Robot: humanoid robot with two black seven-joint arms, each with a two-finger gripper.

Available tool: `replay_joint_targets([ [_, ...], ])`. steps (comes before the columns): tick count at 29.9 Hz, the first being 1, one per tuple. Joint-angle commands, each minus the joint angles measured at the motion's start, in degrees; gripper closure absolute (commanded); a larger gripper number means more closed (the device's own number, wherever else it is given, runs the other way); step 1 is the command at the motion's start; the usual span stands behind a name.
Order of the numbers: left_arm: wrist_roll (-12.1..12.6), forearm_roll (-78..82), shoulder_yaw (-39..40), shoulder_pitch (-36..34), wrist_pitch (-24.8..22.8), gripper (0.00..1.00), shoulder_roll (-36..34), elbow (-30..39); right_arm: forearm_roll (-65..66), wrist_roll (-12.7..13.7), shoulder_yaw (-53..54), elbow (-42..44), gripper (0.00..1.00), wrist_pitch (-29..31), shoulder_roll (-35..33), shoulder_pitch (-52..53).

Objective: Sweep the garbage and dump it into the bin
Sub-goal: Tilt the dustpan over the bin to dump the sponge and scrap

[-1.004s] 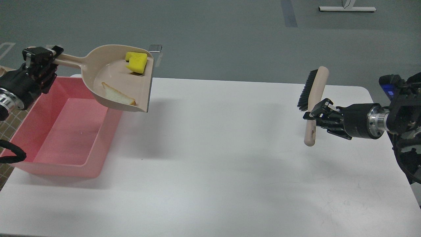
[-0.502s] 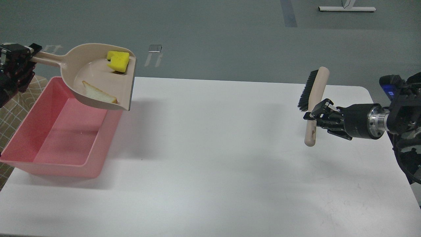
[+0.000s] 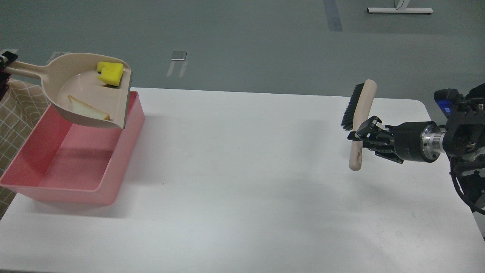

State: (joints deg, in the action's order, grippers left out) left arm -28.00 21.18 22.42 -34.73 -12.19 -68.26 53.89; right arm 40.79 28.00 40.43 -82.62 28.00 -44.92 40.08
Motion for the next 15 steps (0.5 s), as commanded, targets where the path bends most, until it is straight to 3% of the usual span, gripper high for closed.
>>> replay_joint_targets([
  [1,0.0,0.0,0.0,0.4,-1.5,1.0,-1.2,-0.7,0.0,0.0,0.0,0.0,1.0,0.0,0.0,0.0],
  [15,0.0,1.0,-0.7,1.0,-2.1,1.0,-5.5,-1.1,0.0,0.0,0.1,0.2,1.0,0.0,0.0,0.0],
])
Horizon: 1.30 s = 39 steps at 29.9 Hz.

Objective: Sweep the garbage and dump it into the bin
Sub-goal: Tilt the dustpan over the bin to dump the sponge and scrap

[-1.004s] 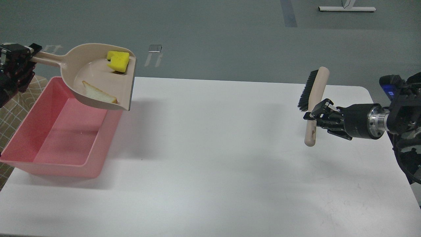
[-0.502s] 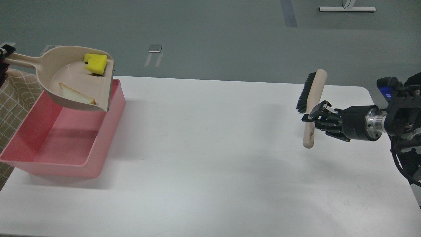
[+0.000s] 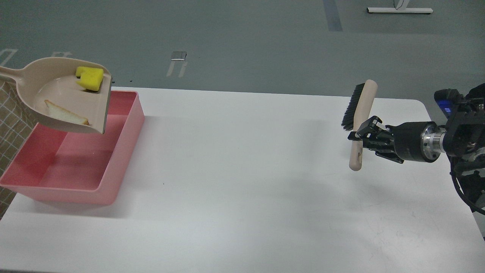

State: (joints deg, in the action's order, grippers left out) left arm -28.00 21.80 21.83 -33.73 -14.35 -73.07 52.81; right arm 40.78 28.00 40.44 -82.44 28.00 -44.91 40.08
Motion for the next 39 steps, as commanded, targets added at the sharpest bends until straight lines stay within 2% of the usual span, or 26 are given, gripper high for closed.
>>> replay_joint_targets([
  [1,0.0,0.4,-0.1,0.0,0.0,1.0,-0.8,0.0,0.0,0.0,0.1,0.0,1.0,0.0,0.0,0.1],
  [26,0.0,12.5,0.6,-0.5,0.3,1.0,-4.7,0.2,0.0,0.0,0.2,-0.1,1.0,0.0,0.4,0.2],
  [39,0.0,21.8,0.8,-6.1,1.5,1.0,-5.6,1.2,0.0,0.0,0.3,0.3,1.0,0.0,1.5,0.2],
])
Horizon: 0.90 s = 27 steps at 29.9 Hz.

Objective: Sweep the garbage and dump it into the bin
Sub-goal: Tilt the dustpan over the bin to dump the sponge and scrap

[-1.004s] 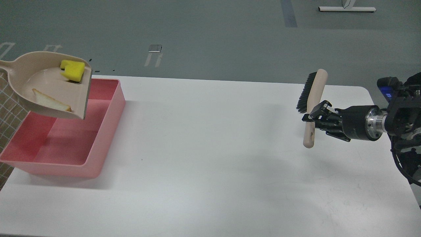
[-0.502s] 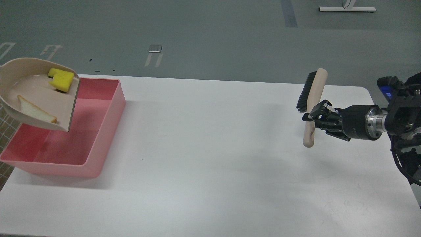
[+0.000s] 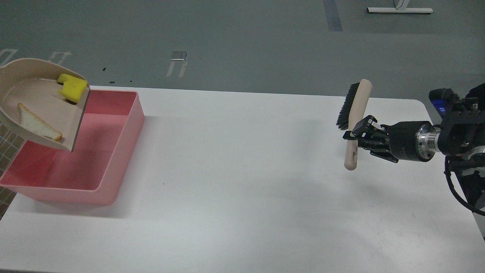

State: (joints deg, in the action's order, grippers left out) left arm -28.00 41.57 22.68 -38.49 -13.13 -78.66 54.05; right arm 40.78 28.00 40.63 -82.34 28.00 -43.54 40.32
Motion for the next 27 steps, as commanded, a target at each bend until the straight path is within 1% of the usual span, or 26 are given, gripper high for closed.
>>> replay_joint_targets([
  [1,0.0,2.6,0.0,-1.5,0.3,1.0,0.0,0.0,0.0,0.0,0.1,0.2,1.0,0.0,0.1,-0.1],
  [7,0.0,6.9,0.0,-3.3,0.8,1.0,-0.1,0.4,0.0,0.0,0.8,0.3,1.0,0.0,0.1,-0.1],
  [13,0.0,10.3,0.0,-3.4,1.1,1.0,-2.7,4.9,0.0,0.0,0.9,0.3,1.0,0.0,0.1,-0.1],
  [17,0.0,13.5,0.0,-3.7,3.6,1.0,-4.3,8.2,0.0,0.0,1.2,0.3,1.0,0.0,0.1,-0.1],
  [27,0.0,19.1,0.0,-7.1,4.3,1.0,-5.1,9.1,0.0,0.0,1.8,0.2,1.0,0.0,0.1,0.0],
])
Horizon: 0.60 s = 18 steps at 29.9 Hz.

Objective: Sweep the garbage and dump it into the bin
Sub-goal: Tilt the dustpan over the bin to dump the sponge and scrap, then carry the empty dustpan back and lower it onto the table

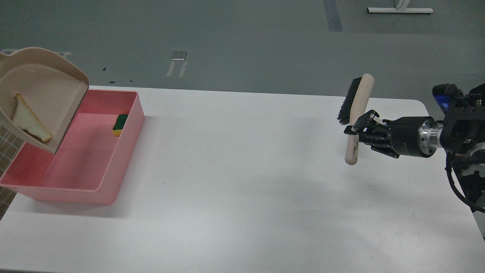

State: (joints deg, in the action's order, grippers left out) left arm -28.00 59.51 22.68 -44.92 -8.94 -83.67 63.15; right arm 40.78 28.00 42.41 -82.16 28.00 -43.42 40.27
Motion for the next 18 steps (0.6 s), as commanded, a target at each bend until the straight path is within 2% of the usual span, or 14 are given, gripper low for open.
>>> replay_joint_targets([
  [1,0.0,2.1,-0.1,-1.1,0.2,1.0,-0.3,0.0,0.0,0.0,0.1,0.0,1.0,0.0,0.0,0.1],
  [7,0.0,5.4,0.0,-1.7,2.1,1.0,-1.1,0.9,0.0,0.0,0.4,-0.1,1.0,0.0,0.0,0.1],
  [18,0.0,1.8,-0.2,-3.6,1.3,1.0,-2.2,2.2,0.0,0.0,0.4,-0.2,1.0,0.0,0.0,0.3],
])
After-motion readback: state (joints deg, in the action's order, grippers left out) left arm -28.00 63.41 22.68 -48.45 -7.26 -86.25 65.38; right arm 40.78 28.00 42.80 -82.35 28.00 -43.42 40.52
